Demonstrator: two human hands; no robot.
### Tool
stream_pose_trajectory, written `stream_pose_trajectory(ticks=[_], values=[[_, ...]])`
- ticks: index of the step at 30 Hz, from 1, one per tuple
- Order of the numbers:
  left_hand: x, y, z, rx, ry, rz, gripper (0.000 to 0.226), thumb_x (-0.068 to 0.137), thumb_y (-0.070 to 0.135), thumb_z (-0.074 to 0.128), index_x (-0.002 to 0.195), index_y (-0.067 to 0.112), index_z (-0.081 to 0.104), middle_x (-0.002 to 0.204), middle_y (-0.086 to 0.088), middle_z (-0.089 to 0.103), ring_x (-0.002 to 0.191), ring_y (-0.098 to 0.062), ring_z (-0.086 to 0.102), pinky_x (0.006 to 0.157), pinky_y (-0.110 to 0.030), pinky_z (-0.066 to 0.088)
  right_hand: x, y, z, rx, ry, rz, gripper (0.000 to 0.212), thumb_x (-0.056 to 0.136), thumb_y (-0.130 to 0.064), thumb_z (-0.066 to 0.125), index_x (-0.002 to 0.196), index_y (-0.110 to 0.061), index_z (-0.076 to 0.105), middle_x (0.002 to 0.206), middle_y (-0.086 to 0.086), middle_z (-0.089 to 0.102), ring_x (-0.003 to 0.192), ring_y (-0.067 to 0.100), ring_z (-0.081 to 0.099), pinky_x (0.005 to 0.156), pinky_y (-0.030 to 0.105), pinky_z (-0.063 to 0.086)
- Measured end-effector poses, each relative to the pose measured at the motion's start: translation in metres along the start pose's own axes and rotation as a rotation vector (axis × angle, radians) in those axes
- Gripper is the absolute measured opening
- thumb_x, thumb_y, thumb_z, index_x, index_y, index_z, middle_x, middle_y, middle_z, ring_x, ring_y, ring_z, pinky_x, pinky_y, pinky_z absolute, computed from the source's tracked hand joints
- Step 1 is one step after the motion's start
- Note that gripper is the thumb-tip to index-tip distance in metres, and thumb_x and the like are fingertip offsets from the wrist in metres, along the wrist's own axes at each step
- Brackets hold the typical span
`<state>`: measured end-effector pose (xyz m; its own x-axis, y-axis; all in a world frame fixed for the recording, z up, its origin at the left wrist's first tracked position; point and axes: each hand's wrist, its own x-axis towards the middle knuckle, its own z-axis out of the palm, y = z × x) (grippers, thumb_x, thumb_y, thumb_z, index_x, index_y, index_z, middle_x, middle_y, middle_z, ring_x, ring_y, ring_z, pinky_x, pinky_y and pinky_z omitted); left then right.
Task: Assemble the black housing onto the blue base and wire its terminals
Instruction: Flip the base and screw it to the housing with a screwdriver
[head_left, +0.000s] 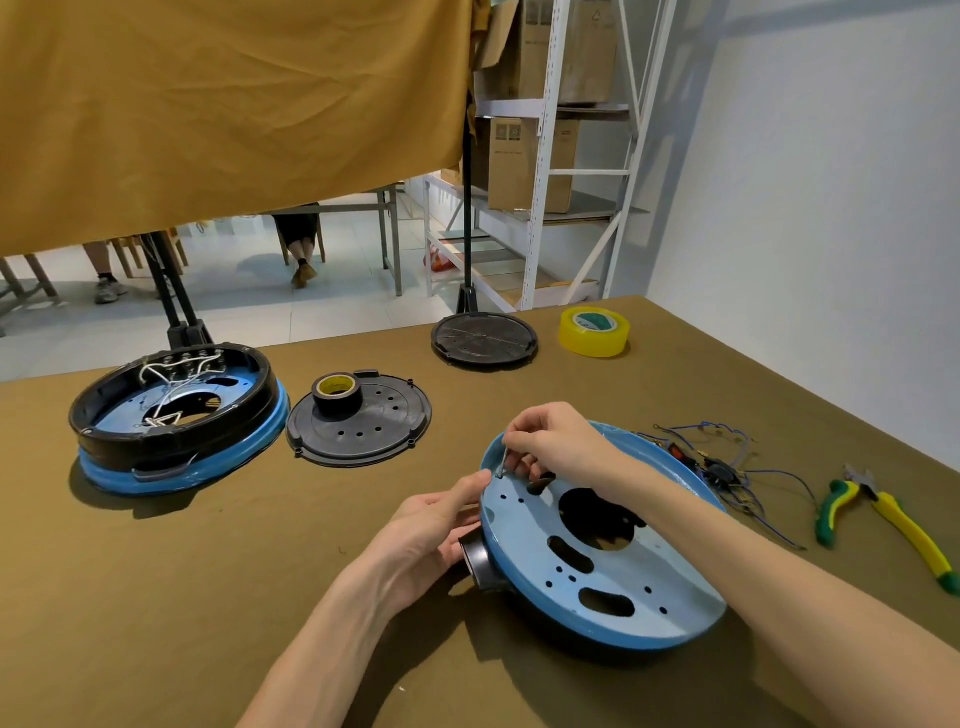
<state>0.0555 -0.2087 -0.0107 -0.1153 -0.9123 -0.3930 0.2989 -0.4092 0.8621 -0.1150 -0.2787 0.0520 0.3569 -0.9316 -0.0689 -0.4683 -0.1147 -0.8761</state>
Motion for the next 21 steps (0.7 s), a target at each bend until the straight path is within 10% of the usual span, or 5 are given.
stream_pose_trajectory(ticks=[13,21], values=[[-0.005,-0.003,-0.002,-0.035,0.052,0.01,0.08,0.052,0.044,0.092,0.116,0.001,0.068,0.101,-0.013,0.079,0.09,-0.02,0.078,0.065,-0.025,0.061,-0.011,0.018,0.004,-0.479,0.066,-0.368,0.008,0.101,-0.019,0.058,0.097,-0.015,0.064,0.076,-0.006,0.068,0.067,0.01,0.063,0.061,0.026,0.051],[-0.008,-0.001,0.006,0.021,0.019,0.043,0.039,0.088,0.024,0.077,0.125,0.011,0.071,0.111,-0.01,0.078,0.109,-0.025,0.072,0.099,-0.037,0.054,-0.007,0.015,0.003,-0.391,0.075,-0.444,0.005,0.092,-0.015,0.069,0.091,-0.012,0.071,0.075,-0.008,0.07,0.069,0.007,0.066,0.062,0.021,0.055]])
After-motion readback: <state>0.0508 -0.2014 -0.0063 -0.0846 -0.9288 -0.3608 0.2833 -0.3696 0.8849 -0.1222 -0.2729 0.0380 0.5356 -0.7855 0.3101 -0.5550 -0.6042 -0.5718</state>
